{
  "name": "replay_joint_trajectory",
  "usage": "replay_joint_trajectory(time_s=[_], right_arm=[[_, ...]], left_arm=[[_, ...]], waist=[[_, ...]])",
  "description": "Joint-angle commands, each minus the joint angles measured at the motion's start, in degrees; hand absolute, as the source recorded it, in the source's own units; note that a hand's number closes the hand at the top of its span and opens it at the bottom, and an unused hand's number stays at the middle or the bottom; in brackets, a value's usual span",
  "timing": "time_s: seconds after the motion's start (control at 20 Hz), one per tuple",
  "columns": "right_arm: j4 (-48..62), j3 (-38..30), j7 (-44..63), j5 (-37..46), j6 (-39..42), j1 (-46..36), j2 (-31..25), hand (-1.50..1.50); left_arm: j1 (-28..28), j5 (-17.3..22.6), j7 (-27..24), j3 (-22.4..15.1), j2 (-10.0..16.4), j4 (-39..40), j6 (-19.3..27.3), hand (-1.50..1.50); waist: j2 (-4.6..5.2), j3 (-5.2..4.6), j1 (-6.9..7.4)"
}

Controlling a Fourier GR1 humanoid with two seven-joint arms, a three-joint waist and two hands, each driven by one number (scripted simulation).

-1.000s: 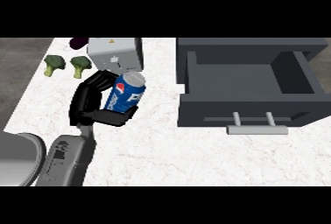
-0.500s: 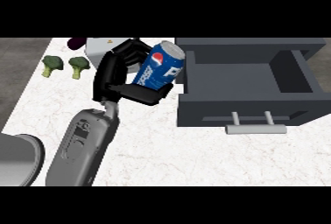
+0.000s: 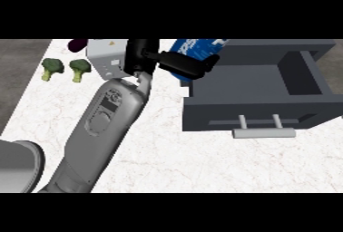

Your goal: Pick up the can, place it into the drawer and close the drawer

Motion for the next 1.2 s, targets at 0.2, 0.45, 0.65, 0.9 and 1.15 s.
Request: replay_joint_trajectory(time_s=[0.2, 0.45, 0.65, 0.9, 1.15], right_arm=[[3.7, 1.1, -4.8, 2.8, -0.2, 0.5, 1.2, -1.50], [4.1, 0.1, -2.0, 2.6, -0.5, -2.5, -0.3, -1.50], [1.8, 3.0, -1.6, 2.8, -0.6, -0.7, 1.2, -1.50], [4.2, 4.3, -5.0, 4.4, -0.3, 1.1, 1.2, -1.50], [1.7, 4.2, 1.6, 5.2, -2.6, -5.5, 0.7, -1.50]], left_arm=[[-15.7, 5.6, 1.4, -3.1, 0.0, 13.3, 7.0, 1.50], [-22.9, 7.4, -0.7, 0.2, 0.0, 22.9, 4.6, 1.50], [-26.0, 11.4, -2.4, -5.2, 0.0, 28.8, 9.1, 1.50], [-28.1, 15.9, -4.0, -9.0, 0.0, 32.0, 10.4, 1.50], [-32.3, 19.5, -6.7, -11.4, 0.0, 38.5, 11.6, 1.50]], waist=[[0.18, 0.06, -0.85], [0.24, 0.03, -0.47], [0.30, 0.05, -1.28], [0.30, 0.08, -1.66], [0.64, 0.07, -2.70]])
